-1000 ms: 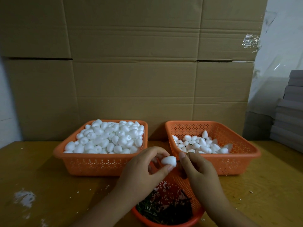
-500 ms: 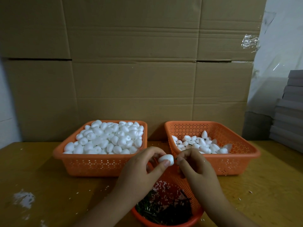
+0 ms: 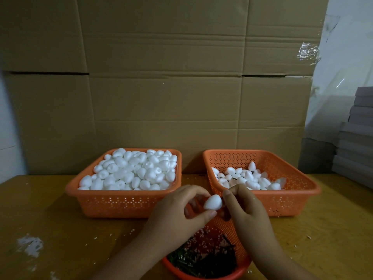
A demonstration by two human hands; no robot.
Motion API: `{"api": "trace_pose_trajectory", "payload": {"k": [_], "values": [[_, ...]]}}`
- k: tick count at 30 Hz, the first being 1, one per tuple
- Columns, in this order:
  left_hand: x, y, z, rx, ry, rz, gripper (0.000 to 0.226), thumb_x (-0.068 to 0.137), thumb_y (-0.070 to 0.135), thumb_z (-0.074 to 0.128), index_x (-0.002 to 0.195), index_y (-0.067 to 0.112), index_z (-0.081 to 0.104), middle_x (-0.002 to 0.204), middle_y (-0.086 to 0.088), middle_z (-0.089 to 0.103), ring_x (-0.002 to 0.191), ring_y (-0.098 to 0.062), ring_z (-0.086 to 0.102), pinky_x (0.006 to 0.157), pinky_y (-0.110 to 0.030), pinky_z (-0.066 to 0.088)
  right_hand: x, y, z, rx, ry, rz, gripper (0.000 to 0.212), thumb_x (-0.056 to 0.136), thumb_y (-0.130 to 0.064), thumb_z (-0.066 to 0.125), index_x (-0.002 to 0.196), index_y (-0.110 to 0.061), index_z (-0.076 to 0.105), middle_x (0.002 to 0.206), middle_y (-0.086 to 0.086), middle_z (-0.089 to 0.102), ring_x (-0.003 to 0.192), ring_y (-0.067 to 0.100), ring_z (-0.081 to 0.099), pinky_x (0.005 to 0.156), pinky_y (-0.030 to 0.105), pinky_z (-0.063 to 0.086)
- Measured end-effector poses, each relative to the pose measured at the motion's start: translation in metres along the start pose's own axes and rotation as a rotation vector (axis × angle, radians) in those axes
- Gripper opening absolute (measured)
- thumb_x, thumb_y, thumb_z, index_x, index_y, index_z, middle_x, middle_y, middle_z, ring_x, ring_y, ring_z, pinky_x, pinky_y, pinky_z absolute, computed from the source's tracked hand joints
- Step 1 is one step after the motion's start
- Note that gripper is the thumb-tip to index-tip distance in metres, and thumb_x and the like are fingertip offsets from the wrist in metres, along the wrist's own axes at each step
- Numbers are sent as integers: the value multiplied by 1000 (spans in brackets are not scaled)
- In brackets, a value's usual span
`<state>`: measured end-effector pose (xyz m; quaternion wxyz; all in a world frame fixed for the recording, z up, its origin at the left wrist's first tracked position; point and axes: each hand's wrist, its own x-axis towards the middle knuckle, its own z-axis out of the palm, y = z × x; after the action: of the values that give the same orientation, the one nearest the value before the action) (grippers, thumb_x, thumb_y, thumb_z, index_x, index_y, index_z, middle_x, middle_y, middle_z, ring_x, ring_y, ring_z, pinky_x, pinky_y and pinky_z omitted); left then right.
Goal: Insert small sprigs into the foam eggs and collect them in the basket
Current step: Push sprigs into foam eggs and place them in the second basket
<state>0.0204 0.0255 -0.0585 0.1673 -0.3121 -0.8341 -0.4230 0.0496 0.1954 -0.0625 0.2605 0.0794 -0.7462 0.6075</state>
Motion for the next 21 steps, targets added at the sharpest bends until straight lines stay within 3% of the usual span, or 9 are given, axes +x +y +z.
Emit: {"api": "trace_pose_trajectory", "payload": {"k": [5, 9, 14, 18, 21], "values": [[-1, 0, 0, 14, 9, 13, 31, 81, 64, 53, 105, 46, 61, 102, 25, 62, 94, 1, 61, 72, -25, 55, 0, 0, -1, 18, -8, 8, 26, 95, -17, 56, 71, -6, 57, 63, 14, 57, 57, 17, 53, 55, 23, 43], [0, 0, -1, 11, 8, 13, 32, 84, 65, 49, 105, 45, 63, 101, 24, 63, 95, -1, 61, 73, -26, 54, -1, -1, -1, 29, -42, 1, 25, 95, -18, 55, 70, -21, 59, 65, 9, 57, 59, 15, 52, 58, 26, 43], [0, -1, 0, 21, -8, 11, 35, 85, 68, 46, 107, 46, 63, 100, 24, 63, 94, -1, 61, 74, -27, 54, -2, -4, -2, 48, -50, -35, 25, 94, -16, 55, 72, -25, 64, 68, 2, 63, 61, 10, 57, 60, 20, 46], [0, -2, 1, 25, 3, -2, 33, 78, 68, 54, 102, 47, 62, 99, 25, 61, 89, 2, 62, 71, -27, 55, -4, -8, -2, -6, -39, -135, 24, 94, -20, 58, 80, -31, 74, 85, -6, 70, 82, 7, 64, 71, 20, 47], [0, -2, 1, 33, 29, 4, 30, 76, 61, 58, 100, 44, 62, 99, 24, 60, 89, 2, 61, 71, -26, 54, -6, -11, -1, -65, -69, -210, 26, 91, -10, 62, 90, -33, 77, 91, -9, 68, 91, 7, 64, 75, 15, 49]]}}
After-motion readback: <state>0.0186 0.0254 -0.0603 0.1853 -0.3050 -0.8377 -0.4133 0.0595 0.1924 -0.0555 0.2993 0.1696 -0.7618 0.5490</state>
